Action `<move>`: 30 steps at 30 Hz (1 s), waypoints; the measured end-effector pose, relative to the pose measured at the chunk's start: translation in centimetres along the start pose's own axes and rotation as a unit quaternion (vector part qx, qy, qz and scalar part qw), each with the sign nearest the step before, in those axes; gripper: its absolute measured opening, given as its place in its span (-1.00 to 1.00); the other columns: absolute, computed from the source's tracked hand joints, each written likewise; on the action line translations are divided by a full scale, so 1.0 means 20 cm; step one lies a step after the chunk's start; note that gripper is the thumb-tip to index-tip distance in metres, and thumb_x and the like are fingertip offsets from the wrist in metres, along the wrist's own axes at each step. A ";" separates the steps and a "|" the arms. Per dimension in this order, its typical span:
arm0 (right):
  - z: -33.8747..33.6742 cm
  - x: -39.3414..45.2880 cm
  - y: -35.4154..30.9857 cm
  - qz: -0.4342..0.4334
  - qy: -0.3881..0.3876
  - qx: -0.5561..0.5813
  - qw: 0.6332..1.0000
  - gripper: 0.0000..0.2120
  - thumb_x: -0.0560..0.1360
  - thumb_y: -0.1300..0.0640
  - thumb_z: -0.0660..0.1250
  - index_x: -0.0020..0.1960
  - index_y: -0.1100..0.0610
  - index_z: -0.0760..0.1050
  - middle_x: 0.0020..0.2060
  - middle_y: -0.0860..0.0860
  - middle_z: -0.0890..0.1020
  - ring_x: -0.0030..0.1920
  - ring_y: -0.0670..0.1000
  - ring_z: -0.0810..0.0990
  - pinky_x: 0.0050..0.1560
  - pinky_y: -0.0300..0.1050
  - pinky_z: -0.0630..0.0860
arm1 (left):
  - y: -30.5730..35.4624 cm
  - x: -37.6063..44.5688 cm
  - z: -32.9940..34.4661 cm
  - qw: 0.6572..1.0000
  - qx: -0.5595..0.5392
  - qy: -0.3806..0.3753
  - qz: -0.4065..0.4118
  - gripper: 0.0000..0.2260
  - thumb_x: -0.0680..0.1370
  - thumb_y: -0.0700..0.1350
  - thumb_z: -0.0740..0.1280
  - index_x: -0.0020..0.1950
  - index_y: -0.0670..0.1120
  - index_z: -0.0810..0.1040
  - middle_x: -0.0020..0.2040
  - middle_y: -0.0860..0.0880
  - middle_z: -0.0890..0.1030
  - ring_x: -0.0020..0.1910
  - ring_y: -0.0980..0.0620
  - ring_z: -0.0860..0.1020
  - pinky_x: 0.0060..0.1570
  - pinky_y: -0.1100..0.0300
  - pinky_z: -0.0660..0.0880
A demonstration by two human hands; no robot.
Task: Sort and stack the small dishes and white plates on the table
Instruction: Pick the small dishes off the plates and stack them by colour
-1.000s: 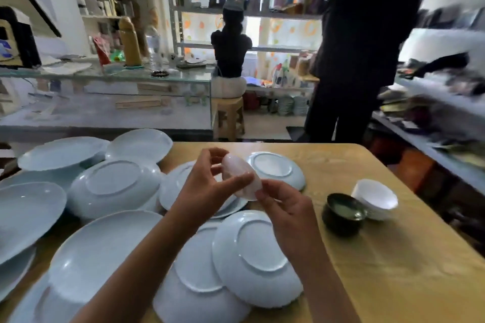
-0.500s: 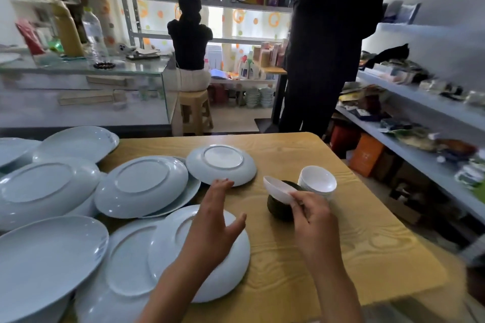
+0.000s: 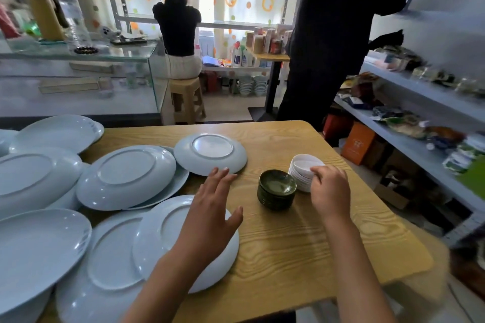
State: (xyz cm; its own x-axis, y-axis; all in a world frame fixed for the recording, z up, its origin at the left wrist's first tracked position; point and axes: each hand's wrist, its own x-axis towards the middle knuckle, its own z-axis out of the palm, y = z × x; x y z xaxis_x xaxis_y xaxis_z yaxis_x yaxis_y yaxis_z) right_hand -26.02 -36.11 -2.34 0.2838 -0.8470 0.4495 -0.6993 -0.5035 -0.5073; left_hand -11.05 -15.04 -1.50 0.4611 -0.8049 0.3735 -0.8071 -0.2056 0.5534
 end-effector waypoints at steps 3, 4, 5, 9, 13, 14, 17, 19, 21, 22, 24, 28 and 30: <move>0.00 -0.03 -0.01 0.033 -0.012 0.016 0.999 -0.68 0.48 0.36 0.23 0.18 0.21 0.59 0.10 0.11 0.63 0.21 0.11 0.44 0.16 -0.04 0.42 | 0.00 -0.01 -0.01 1.000 -0.012 -0.005 0.006 -0.42 0.53 0.02 0.37 0.50 0.10 0.21 0.54 0.16 0.13 0.50 0.25 -0.08 0.48 0.12 0.09; 0.00 -0.05 -0.03 0.043 -0.006 0.024 0.999 -0.65 0.48 0.37 0.23 0.21 0.20 0.57 0.13 0.10 0.62 0.24 0.10 0.44 0.19 -0.03 0.42 | 0.00 -0.01 -0.02 1.000 -0.018 -0.004 0.007 -0.43 0.53 0.02 0.37 0.49 0.10 0.23 0.54 0.15 0.13 0.51 0.24 -0.07 0.49 0.09 0.12; 0.00 -0.07 -0.05 0.048 0.002 0.032 0.998 -0.63 0.48 0.37 0.23 0.24 0.20 0.56 0.15 0.10 0.61 0.25 0.09 0.43 0.22 -0.01 0.41 | 0.00 -0.02 -0.03 1.000 -0.024 -0.002 0.007 -0.44 0.53 0.01 0.37 0.49 0.10 0.24 0.54 0.15 0.14 0.52 0.23 -0.06 0.48 0.07 0.15; -0.01 -0.20 -0.25 0.040 0.022 0.091 0.995 -0.65 0.47 0.33 0.31 0.23 0.16 0.56 0.14 0.06 0.61 0.21 0.06 0.47 0.23 -0.05 0.42 | -0.01 -0.04 -0.08 1.000 -0.024 0.019 0.000 -0.45 0.53 0.01 0.37 0.48 0.09 0.26 0.54 0.15 0.16 0.53 0.21 -0.04 0.47 0.06 0.19; 0.02 -0.40 -0.53 0.013 -0.009 0.156 0.988 -0.69 0.45 0.32 0.34 0.17 0.12 0.59 0.11 0.01 0.62 0.21 0.03 0.49 0.20 -0.19 0.36 | -0.07 -0.09 -0.17 0.999 -0.011 0.042 -0.008 -0.45 0.52 0.00 0.37 0.48 0.08 0.28 0.53 0.13 0.19 0.54 0.19 -0.01 0.47 0.10 0.17; 0.04 -0.45 -0.61 -0.011 -0.033 0.160 0.987 -0.68 0.46 0.31 0.35 0.18 0.12 0.59 0.12 0.00 0.61 0.23 0.01 0.48 0.20 -0.23 0.33 | -0.09 -0.11 -0.20 0.999 -0.005 0.052 -0.015 -0.45 0.52 0.00 0.37 0.48 0.08 0.27 0.53 0.12 0.19 0.53 0.19 0.00 0.47 0.11 0.16; 0.13 -0.60 -0.82 -0.077 -0.070 0.160 0.982 -0.71 0.47 0.22 0.41 0.19 0.08 0.59 0.15 -0.03 0.61 0.22 -0.05 0.50 0.22 -0.29 0.32 | -0.19 -0.17 -0.33 0.995 0.012 0.092 -0.041 -0.45 0.55 -0.04 0.35 0.49 0.08 0.23 0.52 0.13 0.20 0.51 0.23 0.01 0.45 0.18 0.11; 0.20 -0.68 -0.97 -0.098 -0.101 0.185 0.972 -0.73 0.47 0.17 0.41 0.17 0.05 0.59 0.14 -0.05 0.62 0.19 -0.08 0.52 0.24 -0.26 0.40 | -0.27 -0.23 -0.45 0.990 0.024 0.120 -0.070 -0.47 0.56 -0.04 0.33 0.49 0.08 0.22 0.52 0.12 0.21 0.52 0.19 0.05 0.47 0.09 0.15; 0.25 -0.74 -1.10 -0.126 -0.127 0.203 0.963 -0.72 0.45 0.19 0.42 0.15 0.05 0.60 0.12 -0.03 0.63 0.18 -0.06 0.52 0.23 -0.25 0.39 | -0.34 -0.28 -0.57 0.985 0.034 0.145 -0.091 -0.50 0.56 -0.06 0.32 0.48 0.05 0.26 0.51 0.06 0.26 0.52 0.11 0.12 0.44 -0.04 0.27; 0.27 -0.77 -1.17 -0.145 -0.137 0.209 0.957 -0.71 0.43 0.21 0.43 0.14 0.05 0.60 0.11 -0.03 0.63 0.18 -0.05 0.53 0.23 -0.24 0.39 | -0.37 -0.32 -0.63 0.981 0.042 0.159 -0.103 -0.52 0.57 -0.07 0.32 0.47 0.04 0.28 0.51 0.04 0.28 0.52 0.10 0.14 0.42 -0.06 0.29; 0.29 -0.84 -1.32 -0.183 -0.162 0.221 0.944 -0.70 0.43 0.22 0.43 0.14 0.03 0.59 0.10 -0.03 0.63 0.18 -0.05 0.52 0.24 -0.22 0.42 | -0.44 -0.40 -0.76 0.970 0.070 0.190 -0.135 -0.54 0.57 -0.07 0.31 0.46 0.02 0.30 0.50 0.04 0.30 0.52 0.09 0.15 0.46 0.00 0.22; 0.32 -0.98 -1.60 -0.261 -0.203 0.245 0.911 -0.74 0.46 0.21 0.41 0.14 0.09 0.60 0.09 0.00 0.63 0.16 -0.02 0.51 0.23 -0.26 0.39 | -0.59 -0.62 -1.00 0.939 0.104 0.252 -0.210 -0.57 0.56 -0.11 0.33 0.43 -0.02 0.37 0.45 -0.02 0.38 0.46 0.03 0.29 0.42 0.12 0.24; 0.33 -1.07 -1.71 -0.285 -0.226 0.252 0.897 -0.74 0.48 0.18 0.39 0.16 0.08 0.59 0.13 0.00 0.62 0.19 -0.02 0.50 0.28 -0.21 0.37 | -0.66 -0.72 -1.11 0.922 0.092 0.287 -0.242 -0.62 0.55 -0.13 0.34 0.37 -0.03 0.42 0.37 -0.01 0.45 0.33 0.10 0.38 0.33 0.19 0.30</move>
State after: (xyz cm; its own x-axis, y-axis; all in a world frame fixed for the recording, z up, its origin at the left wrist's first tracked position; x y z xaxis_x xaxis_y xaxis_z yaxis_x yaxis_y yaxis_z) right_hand -3.81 -1.87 0.51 0.8176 -0.3530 0.4550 -0.0035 -0.7931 -0.6091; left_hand 1.15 11.72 2.35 0.8606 -0.1779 0.4773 -0.4800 -0.5967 0.6431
